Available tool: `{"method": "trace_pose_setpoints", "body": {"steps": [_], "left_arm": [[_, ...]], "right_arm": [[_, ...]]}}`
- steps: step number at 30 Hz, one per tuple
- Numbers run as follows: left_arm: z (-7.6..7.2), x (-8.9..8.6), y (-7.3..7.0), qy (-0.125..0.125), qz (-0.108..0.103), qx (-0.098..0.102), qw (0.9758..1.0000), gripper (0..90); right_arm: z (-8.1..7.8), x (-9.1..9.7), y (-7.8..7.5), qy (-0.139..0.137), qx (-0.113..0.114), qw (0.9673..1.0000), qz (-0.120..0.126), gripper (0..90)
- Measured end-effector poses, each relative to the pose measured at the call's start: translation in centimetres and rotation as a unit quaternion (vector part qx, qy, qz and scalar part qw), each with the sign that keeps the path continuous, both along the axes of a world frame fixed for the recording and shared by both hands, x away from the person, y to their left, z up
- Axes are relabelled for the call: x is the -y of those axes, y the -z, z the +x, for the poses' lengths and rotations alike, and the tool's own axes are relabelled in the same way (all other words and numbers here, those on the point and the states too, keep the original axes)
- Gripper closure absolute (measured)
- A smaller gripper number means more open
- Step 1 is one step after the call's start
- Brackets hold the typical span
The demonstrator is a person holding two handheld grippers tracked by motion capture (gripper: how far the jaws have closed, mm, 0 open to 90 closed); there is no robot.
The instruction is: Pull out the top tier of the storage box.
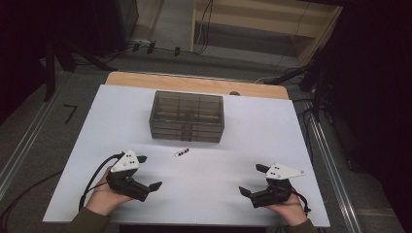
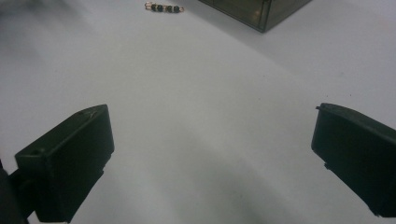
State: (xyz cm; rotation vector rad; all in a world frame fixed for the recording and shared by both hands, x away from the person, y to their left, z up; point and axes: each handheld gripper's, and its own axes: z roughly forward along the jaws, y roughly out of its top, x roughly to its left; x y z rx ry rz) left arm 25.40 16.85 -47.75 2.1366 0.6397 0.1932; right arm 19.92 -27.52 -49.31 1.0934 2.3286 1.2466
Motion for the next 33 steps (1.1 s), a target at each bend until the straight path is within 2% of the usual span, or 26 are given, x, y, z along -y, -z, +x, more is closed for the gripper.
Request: {"method": "trace_pose_setpoints", "body": {"steps": [8, 15, 28, 33], "left_arm": [[0.3, 0.2, -0.1, -0.005, -0.003, 0.0, 1.0, 0.0], [0.6, 0.2, -0.1, -0.014, -0.007, 0.0, 0.9999, 0.0], [1.2, 0.7, -0.5, -0.013, -0.014, 0.002, 0.9998, 1.2], [1.6, 0.8, -0.7, -0.015, -0.023, 0.002, 0.9996, 3.2]], "right_arm": [[0.1, 0.2, 0.0, -0.002, -0.001, 1.0, 0.001, 0.0], [0.0, 0.4, -0.1, -0.003, -0.003, 0.9999, 0.014, 0.0], [0.0, 0.4, -0.2, -0.001, -0.001, 0.9998, 0.018, 0.0], [0.0, 0.4, -0.2, 0.001, 0.0, 0.9997, 0.024, 0.0]]}}
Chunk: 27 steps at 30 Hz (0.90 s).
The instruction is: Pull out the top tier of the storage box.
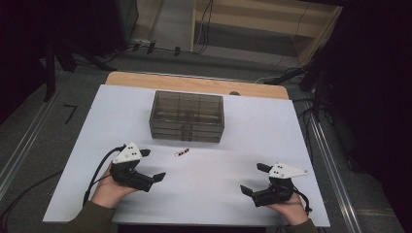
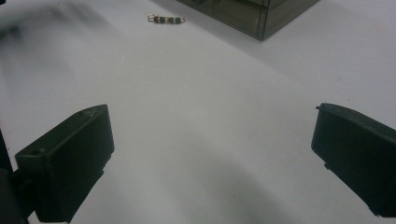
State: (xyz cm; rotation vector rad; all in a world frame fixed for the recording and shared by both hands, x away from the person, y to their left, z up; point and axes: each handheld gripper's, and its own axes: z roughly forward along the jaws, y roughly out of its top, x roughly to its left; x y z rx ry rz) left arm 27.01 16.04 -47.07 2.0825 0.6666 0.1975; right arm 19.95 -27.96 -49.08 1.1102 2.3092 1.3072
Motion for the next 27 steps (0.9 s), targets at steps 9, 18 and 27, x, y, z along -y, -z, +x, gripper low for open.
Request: {"method": "trace_pose_setpoints", "body": {"steps": [9, 18, 27], "left_arm": [[0.6, 1.0, -0.3, 0.002, 0.004, 0.005, 1.0, 5.4], [1.1, 1.5, -0.5, 0.001, 0.007, 0.008, 0.9999, 6.7], [1.5, 1.7, -0.7, 0.002, 0.003, 0.01, 0.9999, 11.5]], "right_arm": [[0.0, 0.1, 0.0, 0.0, 0.001, 1.0, -0.001, 0.0], [0.0, 0.0, 0.0, -0.001, 0.003, 1.0, 0.0, 0.0], [0.0, 0.0, 0.0, 0.0, 0.002, 1.0, -0.001, 0.0]]}}
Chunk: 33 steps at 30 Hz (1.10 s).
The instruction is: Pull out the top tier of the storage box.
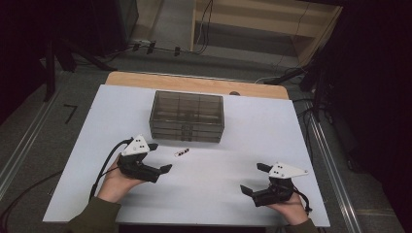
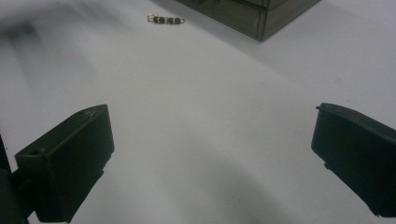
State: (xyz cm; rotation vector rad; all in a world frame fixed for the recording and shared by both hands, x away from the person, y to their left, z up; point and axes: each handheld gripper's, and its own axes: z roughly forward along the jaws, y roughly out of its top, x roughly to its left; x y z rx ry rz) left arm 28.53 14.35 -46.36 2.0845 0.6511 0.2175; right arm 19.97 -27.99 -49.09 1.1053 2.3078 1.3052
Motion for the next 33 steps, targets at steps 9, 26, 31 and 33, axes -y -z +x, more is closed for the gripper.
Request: {"method": "trace_pose_setpoints", "body": {"steps": [9, 26, 31, 33], "left_arm": [[0.6, 0.6, -0.2, 0.002, -0.003, -0.001, 1.0, 12.1], [1.5, 1.6, -0.2, 0.01, -0.001, 0.002, 0.9999, 19.3], [1.8, 1.9, -0.1, 0.013, -0.001, 0.002, 0.9999, 23.7], [2.0, 2.0, -0.1, 0.015, -0.002, 0.002, 0.9999, 25.9]], "right_arm": [[0.0, -0.1, 0.0, -0.002, 0.003, 1.0, -0.002, 0.0], [0.1, 0.0, 0.1, 0.001, 0.004, 1.0, -0.003, 0.0], [0.1, 0.0, 0.0, 0.001, 0.002, 1.0, -0.002, 0.0], [0.1, 0.0, 0.1, 0.001, 0.003, 1.0, -0.003, 0.0]]}}
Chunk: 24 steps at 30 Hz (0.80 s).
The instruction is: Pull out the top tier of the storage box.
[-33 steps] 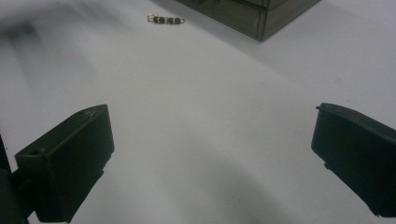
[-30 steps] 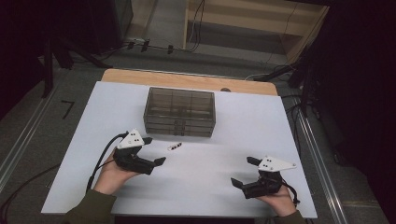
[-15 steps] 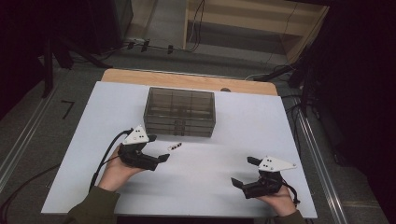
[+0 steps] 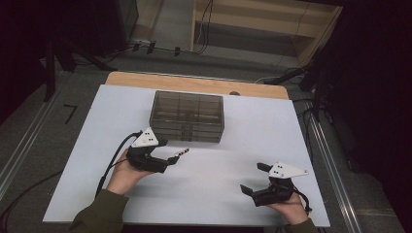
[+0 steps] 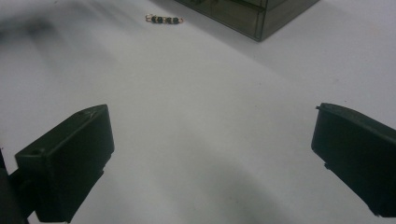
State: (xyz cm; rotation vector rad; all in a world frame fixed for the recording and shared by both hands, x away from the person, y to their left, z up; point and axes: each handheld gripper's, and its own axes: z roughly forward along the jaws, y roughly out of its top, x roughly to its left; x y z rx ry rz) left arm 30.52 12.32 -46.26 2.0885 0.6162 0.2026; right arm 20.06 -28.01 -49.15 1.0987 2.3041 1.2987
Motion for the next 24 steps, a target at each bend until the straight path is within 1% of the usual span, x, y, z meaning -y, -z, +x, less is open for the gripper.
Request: {"method": "trace_pose_setpoints", "body": {"steps": [4, 10, 12, 14, 17, 19, 21, 23, 24], "left_arm": [[0.3, 0.4, 0.0, 0.003, 0.005, 0.002, 1.0, 29.2], [0.6, 0.8, 0.2, 0.007, 0.007, 0.001, 1.0, 35.5], [0.8, 1.1, 0.3, 0.009, 0.016, 0.0, 0.9998, 37.6], [1.0, 1.3, 0.4, 0.013, 0.02, 0.001, 0.9997, 40.8], [1.2, 1.7, 0.5, 0.016, 0.024, 0.002, 0.9996, 44.6], [1.4, 2.0, 0.6, 0.015, 0.022, 0.002, 0.9996, 48.1], [1.6, 2.2, 0.7, 0.016, 0.027, 0.002, 0.9995, 51.2], [1.8, 2.5, 0.9, 0.019, 0.027, 0.002, 0.9995, 52.8], [1.9, 2.6, 0.9, 0.019, 0.033, 0.002, 0.9993, 54.1]], "right_arm": [[0.0, 0.0, 0.0, 0.0, -0.001, 1.0, 0.0, 0.0], [0.0, 0.0, 0.0, 0.0, 0.0, 1.0, 0.0, 0.0], [0.0, 0.0, 0.0, 0.001, -0.002, 1.0, 0.0, 0.0], [0.0, 0.0, 0.0, 0.001, -0.002, 1.0, 0.001, 0.0], [0.0, 0.0, 0.0, 0.001, -0.003, 1.0, 0.001, 0.0], [0.1, 0.1, 0.0, 0.0, 0.002, 1.0, 0.0, 0.0], [0.0, 0.0, 0.0, 0.001, -0.002, 1.0, 0.001, 0.0], [0.0, 0.0, 0.0, 0.0, 0.002, 1.0, 0.001, 0.0], [0.0, 0.0, 0.0, 0.0, 0.002, 1.0, 0.001, 0.0]]}}
